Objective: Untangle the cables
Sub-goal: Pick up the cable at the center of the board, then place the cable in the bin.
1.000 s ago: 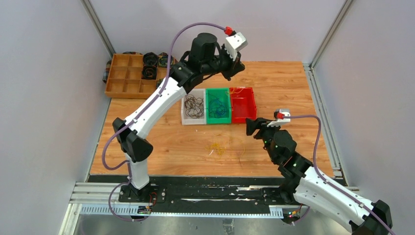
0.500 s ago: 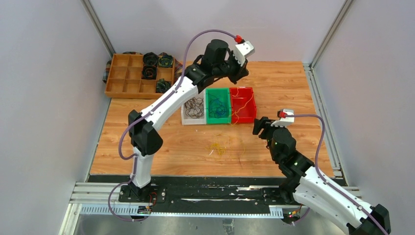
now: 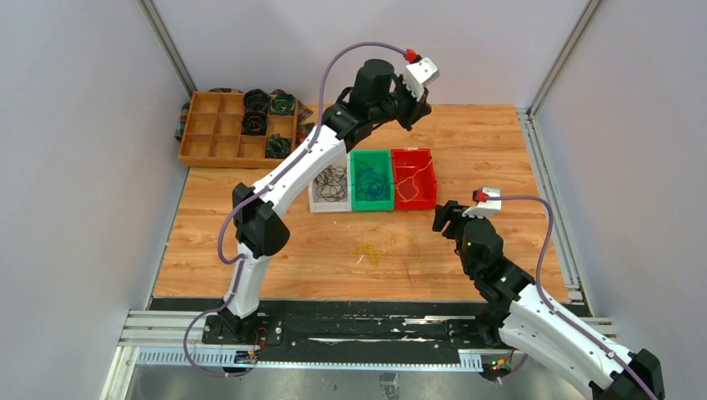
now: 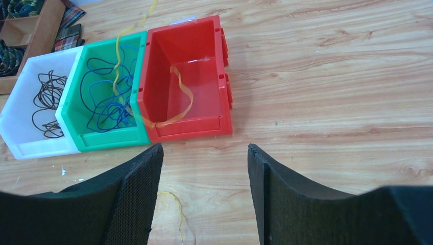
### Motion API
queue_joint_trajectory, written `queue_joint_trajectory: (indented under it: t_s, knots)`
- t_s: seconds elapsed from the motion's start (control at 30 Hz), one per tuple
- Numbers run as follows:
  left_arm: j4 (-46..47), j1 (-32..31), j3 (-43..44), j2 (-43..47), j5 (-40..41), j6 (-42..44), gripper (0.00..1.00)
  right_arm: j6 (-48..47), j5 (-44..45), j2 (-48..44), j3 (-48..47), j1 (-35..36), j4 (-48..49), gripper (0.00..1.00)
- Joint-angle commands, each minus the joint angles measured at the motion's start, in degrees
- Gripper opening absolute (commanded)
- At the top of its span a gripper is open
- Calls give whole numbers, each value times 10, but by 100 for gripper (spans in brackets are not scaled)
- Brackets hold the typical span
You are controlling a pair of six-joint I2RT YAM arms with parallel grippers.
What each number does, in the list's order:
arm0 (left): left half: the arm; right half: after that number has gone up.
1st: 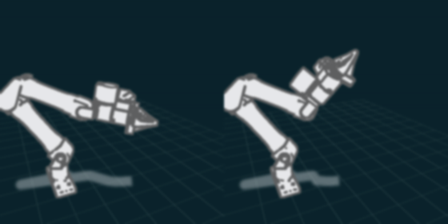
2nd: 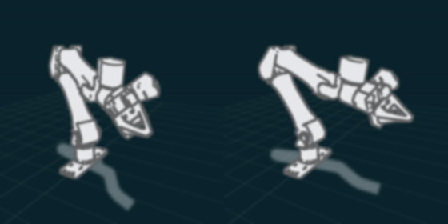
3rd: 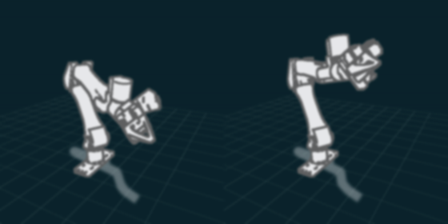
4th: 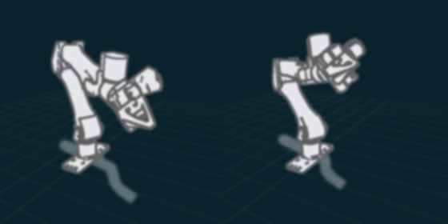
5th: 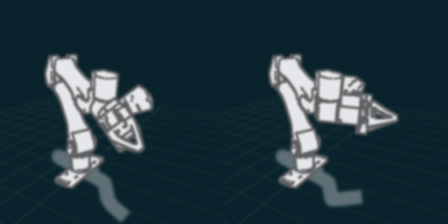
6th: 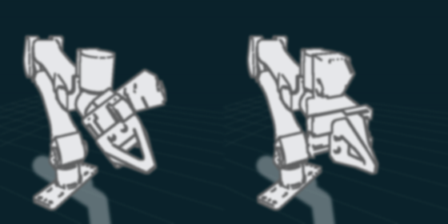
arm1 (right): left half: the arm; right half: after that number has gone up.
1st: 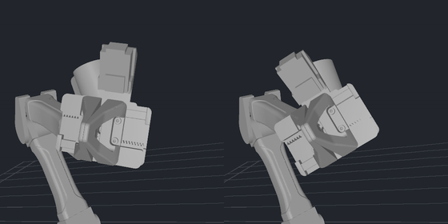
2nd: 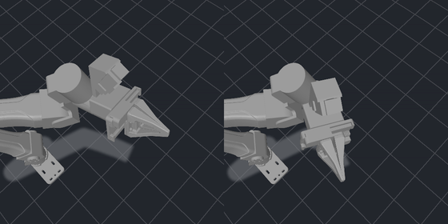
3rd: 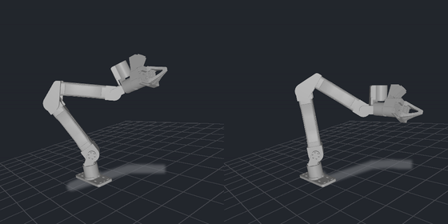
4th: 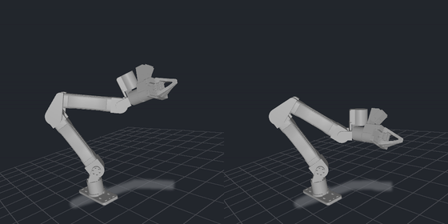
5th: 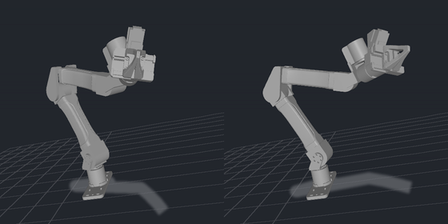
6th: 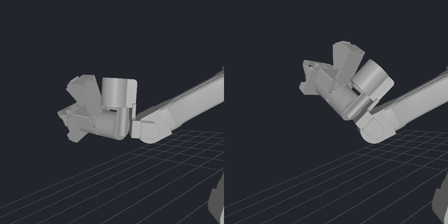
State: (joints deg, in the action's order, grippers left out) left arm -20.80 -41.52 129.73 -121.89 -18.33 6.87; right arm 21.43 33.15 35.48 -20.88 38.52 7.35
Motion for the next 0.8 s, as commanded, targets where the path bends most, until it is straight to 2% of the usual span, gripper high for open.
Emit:
queue_joint_trajectory:
  t_s: [0.0,0.4,0.77]
  knots:
    - [38,4,26,1,8,-6,0,11,1,2,2,-13,-5,61]
    - [53,4,-76,-10,28,45,0,19,7,-16,2,-19,-26,60]
    - [63,-14,-119,-55,19,25,0,19,12,-29,-16,-28,-54,58]
